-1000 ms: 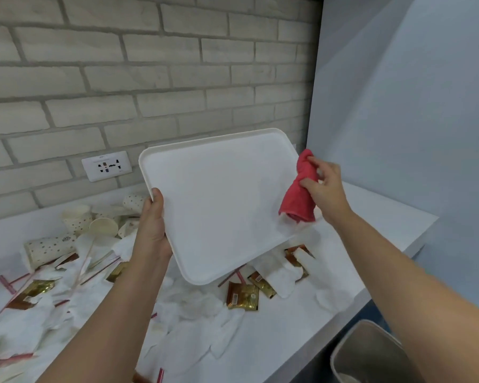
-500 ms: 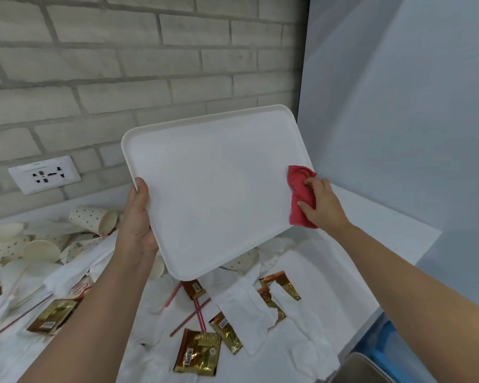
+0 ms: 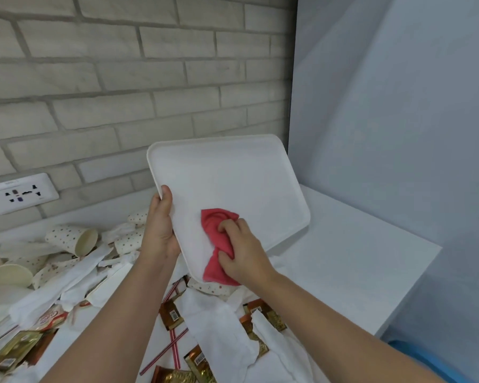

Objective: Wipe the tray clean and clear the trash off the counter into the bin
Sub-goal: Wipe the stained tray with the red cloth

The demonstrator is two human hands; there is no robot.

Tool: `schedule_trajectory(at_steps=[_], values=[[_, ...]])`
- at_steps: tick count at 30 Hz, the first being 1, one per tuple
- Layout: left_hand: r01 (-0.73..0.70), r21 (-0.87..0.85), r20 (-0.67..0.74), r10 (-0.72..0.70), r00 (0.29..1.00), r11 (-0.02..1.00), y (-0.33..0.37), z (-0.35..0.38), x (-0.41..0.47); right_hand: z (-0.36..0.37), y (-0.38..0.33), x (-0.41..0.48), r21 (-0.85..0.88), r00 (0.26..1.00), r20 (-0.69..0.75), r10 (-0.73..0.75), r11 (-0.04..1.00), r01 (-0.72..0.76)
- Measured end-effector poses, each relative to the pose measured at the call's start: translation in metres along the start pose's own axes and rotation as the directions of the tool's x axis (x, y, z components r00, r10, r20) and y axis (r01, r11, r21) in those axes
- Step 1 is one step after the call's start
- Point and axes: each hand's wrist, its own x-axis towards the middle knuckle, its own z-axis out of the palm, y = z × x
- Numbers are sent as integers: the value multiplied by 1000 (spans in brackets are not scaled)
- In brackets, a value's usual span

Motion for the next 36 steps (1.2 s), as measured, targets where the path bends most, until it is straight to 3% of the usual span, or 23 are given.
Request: schedule_trajectory(at_steps=[3, 5, 8, 10, 12, 14, 18, 20, 25, 28, 32, 36], values=[[10, 15, -18, -10, 1000, 1000, -12, 2, 11, 1, -1, 4, 129, 999, 42, 11, 991, -16], [26, 12, -71, -25, 997, 1000, -17, 5, 17, -9, 1, 9, 327, 990, 106, 96, 936, -126], [70, -26, -99, -72, 992, 997, -24, 9, 27, -37, 4, 13, 722, 945, 172, 277, 617, -312], [109, -64, -73, -114, 991, 992, -28, 11, 35, -57, 18, 18, 901, 906, 136, 401, 330, -281], [160, -99, -122, -171, 978, 982, -34, 11, 43, -76, 40, 19, 981, 845, 129, 519, 56, -184], [196, -128, -171, -216, 961, 972, -42, 11, 49, -89, 65, 18, 984, 825, 175, 537, -67, -165], [240, -146, -170, -263, 950, 960, -61, 20, 64, -84, 115, 14, 967, 729, 180, 660, 17, -254], [277, -166, -157, -302, 940, 946, -72, 30, 68, -72, 130, 16, 956, 683, 208, 700, 2, -294], [389, -224, -110, -419, 901, 894, -102, 47, 85, -65, 154, 33, 983, 644, 107, 757, 14, -181], [439, -153, -135, -459, 878, 885, -115, 55, 99, -71, 167, 43, 992, 695, 60, 716, 32, -119], [494, -113, -125, -505, 854, 862, -130, 49, 114, -65, 193, 57, 991, 600, 49, 799, 36, -129], [566, 50, -142, -555, 820, 823, -138, 30, 128, -51, 203, 71, 990, 542, 38, 839, 43, -136]])
